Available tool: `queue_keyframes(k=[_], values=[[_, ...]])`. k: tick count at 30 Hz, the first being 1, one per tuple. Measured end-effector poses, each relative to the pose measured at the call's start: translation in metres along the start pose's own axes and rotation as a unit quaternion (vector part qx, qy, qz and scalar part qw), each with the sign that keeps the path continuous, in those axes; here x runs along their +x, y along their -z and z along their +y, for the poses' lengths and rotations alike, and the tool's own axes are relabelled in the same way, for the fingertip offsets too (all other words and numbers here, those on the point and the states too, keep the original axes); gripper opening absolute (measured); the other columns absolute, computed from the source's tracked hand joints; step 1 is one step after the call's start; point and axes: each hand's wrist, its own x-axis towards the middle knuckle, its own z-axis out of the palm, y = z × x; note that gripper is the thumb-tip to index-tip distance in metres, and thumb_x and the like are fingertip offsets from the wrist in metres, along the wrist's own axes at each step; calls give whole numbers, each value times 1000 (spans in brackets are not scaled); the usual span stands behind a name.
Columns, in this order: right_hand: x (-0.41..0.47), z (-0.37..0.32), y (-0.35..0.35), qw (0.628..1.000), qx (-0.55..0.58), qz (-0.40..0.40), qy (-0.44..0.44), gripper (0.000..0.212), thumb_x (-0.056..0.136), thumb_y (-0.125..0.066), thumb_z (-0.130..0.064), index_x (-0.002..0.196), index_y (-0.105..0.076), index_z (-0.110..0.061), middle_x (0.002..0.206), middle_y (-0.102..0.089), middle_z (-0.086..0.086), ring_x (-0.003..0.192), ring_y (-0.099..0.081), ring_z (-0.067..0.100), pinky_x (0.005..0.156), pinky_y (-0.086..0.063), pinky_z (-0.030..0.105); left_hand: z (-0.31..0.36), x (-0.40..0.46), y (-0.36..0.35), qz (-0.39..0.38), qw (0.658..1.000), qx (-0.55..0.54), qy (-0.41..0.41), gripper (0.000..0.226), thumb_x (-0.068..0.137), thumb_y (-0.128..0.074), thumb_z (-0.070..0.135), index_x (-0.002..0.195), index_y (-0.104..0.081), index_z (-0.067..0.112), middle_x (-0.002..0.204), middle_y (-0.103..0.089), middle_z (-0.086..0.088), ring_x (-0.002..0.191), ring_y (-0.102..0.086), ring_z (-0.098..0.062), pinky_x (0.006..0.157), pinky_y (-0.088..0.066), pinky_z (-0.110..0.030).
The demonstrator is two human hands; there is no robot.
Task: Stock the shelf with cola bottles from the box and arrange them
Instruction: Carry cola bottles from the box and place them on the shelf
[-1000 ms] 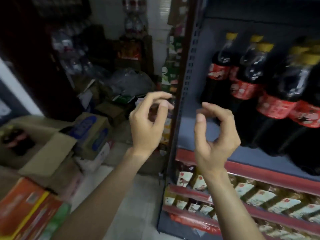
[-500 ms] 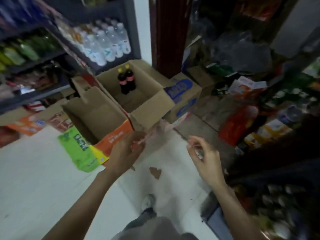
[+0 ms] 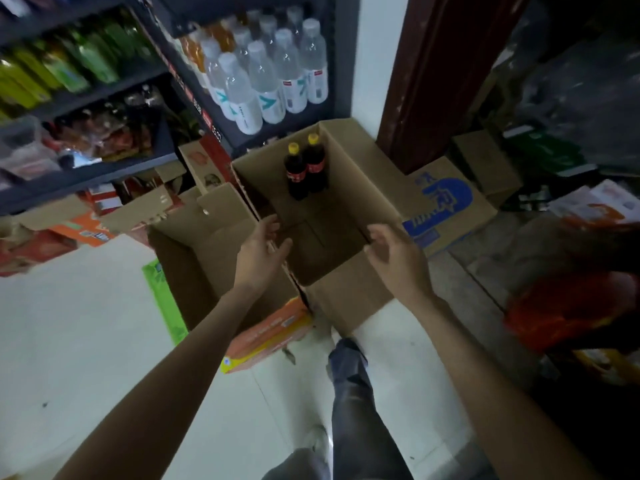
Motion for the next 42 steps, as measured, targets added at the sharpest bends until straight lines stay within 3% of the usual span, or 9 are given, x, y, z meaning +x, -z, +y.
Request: queue_keyframes(k=[3, 8, 16, 19, 26, 31, 34, 38, 42], values=[[81, 10, -25, 999, -5, -30, 22, 41, 93, -60, -23, 133, -52, -16, 124, -61, 3, 114, -56, 19, 89, -47, 33, -2, 61, -17, 18, 999, 1, 29, 53, 92, -61, 24, 140, -39, 19, 134, -53, -4, 122, -51, -16, 101, -45, -33], [200, 28, -77, 998, 6, -52, 19, 52, 92, -61, -23, 140, -41, -14, 137, -52, 5, 125, -50, 21, 97, -47, 40, -22, 162, -55, 37, 996, 28, 82, 62, 89, -64, 27, 143, -34, 21, 142, -46, -3, 128, -46, -16, 104, -43, -35], [322, 66, -184, 999, -3, -42, 8, 80, 83, -70, -11, 149, -26, -9, 152, -35, 13, 139, -34, 26, 113, -33, 37, -79, 284, -112, 88, 990, 88, 58, 73, 85, -68, 26, 145, -28, 17, 145, -41, -5, 133, -40, -18, 105, -38, -34], [345, 79, -213, 999, -5, -32, 0, 83, 83, -69, -7, 150, -22, -6, 153, -32, 14, 142, -29, 25, 112, -19, 25, -94, 306, -129, 91, 989, 110, 47, 78, 84, -70, 30, 146, -26, 17, 146, -39, -6, 134, -38, -20, 102, -36, -33], [361, 79, -250, 996, -78, 39, 18, 74, 73, -77, -6, 137, -41, -6, 135, -51, 15, 123, -48, 29, 104, -39, 38, -113, 327, -157, 132, 967, 193, 96, 75, 80, -74, 28, 140, -33, 8, 136, -39, -17, 122, -43, -29, 86, -53, -43], [367, 74, -257, 999, 6, -34, -14, 75, 78, -74, -5, 140, -33, -11, 144, -43, 12, 131, -45, 28, 105, -41, 40, -118, 330, -152, 127, 972, 163, 109, 72, 84, -71, 29, 140, -30, 8, 139, -35, -17, 123, -45, -31, 89, -50, -43], [359, 65, -249, 997, 34, -61, -17, 72, 79, -72, -5, 139, -33, -13, 144, -43, 11, 131, -45, 27, 103, -40, 40, -116, 315, -139, 116, 982, 131, 70, 69, 85, -69, 24, 141, -31, 8, 139, -44, -15, 119, -54, -31, 90, -51, -43], [321, 46, -218, 996, 80, -3, -40, 70, 74, -78, -10, 133, -40, -10, 135, -52, 10, 126, -49, 26, 98, -44, 38, -96, 282, -101, 122, 988, 92, 10, 67, 81, -74, 25, 136, -39, 9, 131, -52, -12, 121, -51, -25, 94, -40, -28], [267, 18, -167, 985, 162, 46, -36, 71, 70, -82, -14, 128, -41, -17, 125, -53, 1, 119, -48, 17, 98, -43, 33, -63, 233, -47, 110, 991, 26, -70, 67, 77, -72, 43, 129, -37, 21, 126, -49, -7, 117, -47, -17, 98, -42, -25]])
